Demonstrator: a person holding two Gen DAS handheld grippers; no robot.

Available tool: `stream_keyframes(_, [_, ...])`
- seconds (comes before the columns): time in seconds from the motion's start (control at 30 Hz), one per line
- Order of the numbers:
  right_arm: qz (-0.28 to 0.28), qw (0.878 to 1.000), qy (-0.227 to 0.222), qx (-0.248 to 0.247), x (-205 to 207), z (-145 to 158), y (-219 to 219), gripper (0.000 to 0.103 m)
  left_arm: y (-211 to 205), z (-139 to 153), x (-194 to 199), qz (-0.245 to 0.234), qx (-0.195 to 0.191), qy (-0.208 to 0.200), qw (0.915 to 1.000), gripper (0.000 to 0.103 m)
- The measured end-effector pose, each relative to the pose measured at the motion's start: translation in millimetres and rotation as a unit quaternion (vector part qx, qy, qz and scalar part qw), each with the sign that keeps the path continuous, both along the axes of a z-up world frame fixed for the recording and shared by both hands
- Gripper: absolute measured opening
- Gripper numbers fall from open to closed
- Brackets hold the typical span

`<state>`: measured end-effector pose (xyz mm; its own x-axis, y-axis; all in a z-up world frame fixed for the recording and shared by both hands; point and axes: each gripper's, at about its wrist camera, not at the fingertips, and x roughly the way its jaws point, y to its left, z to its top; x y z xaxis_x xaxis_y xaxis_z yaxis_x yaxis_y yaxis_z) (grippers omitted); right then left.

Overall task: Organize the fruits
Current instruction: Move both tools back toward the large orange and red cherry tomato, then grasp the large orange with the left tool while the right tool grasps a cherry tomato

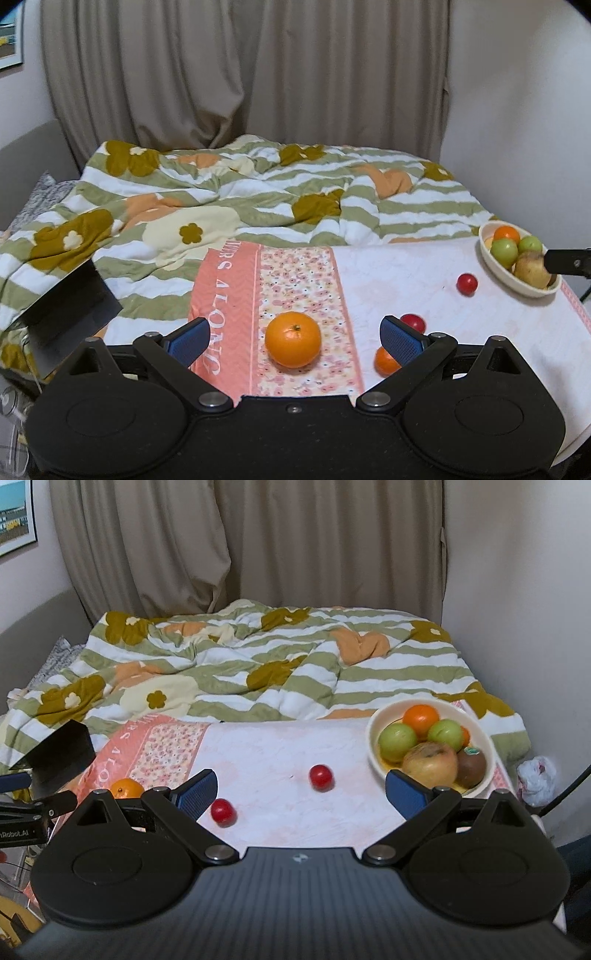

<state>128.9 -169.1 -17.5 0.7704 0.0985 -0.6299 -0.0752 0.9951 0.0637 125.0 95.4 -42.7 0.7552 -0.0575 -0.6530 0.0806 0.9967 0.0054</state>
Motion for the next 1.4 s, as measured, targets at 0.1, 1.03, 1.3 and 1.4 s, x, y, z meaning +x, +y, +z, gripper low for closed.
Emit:
stream_keyframes(0.1, [0.005, 1.000, 0.009, -0.013, 9.1, -16.8, 17.9, 0.103, 5.1, -11.4, 13.0, -0.017, 0.008, 0.008, 0.9998, 0.100])
stream_keyframes(1.03, [0.126, 0.983, 0.133, -0.013, 105.4, -123.2, 71.8, 0.074, -3.4, -93.9, 88.0, -0.048, 0.020, 0.108, 0.9928, 0.068])
stream_keyframes(1.3, [0.136, 0.980, 0.144, -0.011, 111.0, -128.6, 79.7, 0.061, 2.0, -93.9, 83.9, -0.047, 0.012, 0.110, 0.9928, 0.063])
stream_keyframes(1.4, [0.140, 0.979, 0.148, -0.011, 112.6, -130.2, 83.1, 0.053, 2.7, -93.4, 81.4, -0.047, 0.011, 0.111, 0.9927, 0.063])
